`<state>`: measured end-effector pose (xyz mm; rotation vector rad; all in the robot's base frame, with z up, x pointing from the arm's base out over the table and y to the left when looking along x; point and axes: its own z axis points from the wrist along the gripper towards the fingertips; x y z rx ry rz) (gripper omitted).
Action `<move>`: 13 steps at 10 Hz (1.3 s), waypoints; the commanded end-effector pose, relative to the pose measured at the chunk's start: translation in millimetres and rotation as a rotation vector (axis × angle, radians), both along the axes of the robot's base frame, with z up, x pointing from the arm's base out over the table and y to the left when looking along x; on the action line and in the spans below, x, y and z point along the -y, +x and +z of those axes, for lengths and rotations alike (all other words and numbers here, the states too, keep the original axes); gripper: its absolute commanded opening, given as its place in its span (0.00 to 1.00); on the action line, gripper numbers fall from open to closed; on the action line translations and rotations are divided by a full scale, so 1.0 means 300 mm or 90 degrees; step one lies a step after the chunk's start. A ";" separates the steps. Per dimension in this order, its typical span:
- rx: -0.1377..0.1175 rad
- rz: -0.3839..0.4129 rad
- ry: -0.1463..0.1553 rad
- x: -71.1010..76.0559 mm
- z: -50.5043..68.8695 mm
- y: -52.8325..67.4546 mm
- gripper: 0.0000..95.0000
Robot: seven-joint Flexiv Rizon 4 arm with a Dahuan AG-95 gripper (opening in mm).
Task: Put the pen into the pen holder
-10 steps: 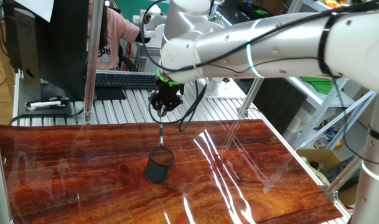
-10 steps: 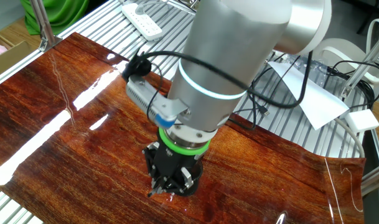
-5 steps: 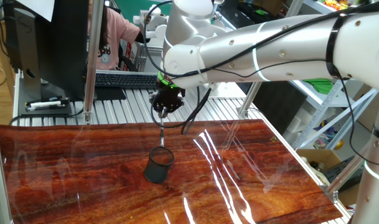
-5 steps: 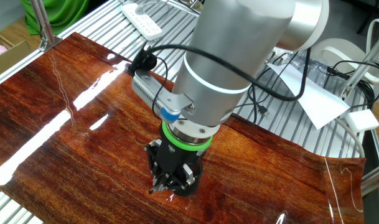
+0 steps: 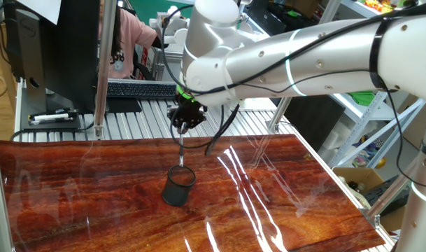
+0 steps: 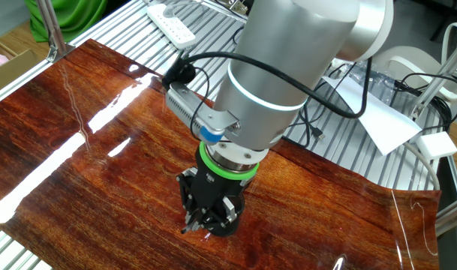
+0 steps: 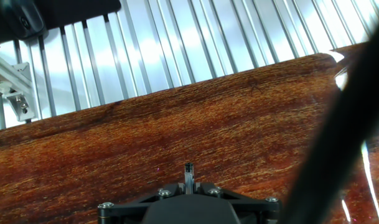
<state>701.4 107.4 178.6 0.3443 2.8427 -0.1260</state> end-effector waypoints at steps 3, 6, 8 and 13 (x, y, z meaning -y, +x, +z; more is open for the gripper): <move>0.019 -0.002 -0.004 -0.012 -0.021 0.004 0.00; 0.031 0.003 -0.005 -0.011 -0.029 -0.006 0.00; 0.035 0.003 -0.006 -0.011 -0.032 -0.008 0.00; 0.033 0.006 -0.004 0.000 -0.055 -0.050 0.00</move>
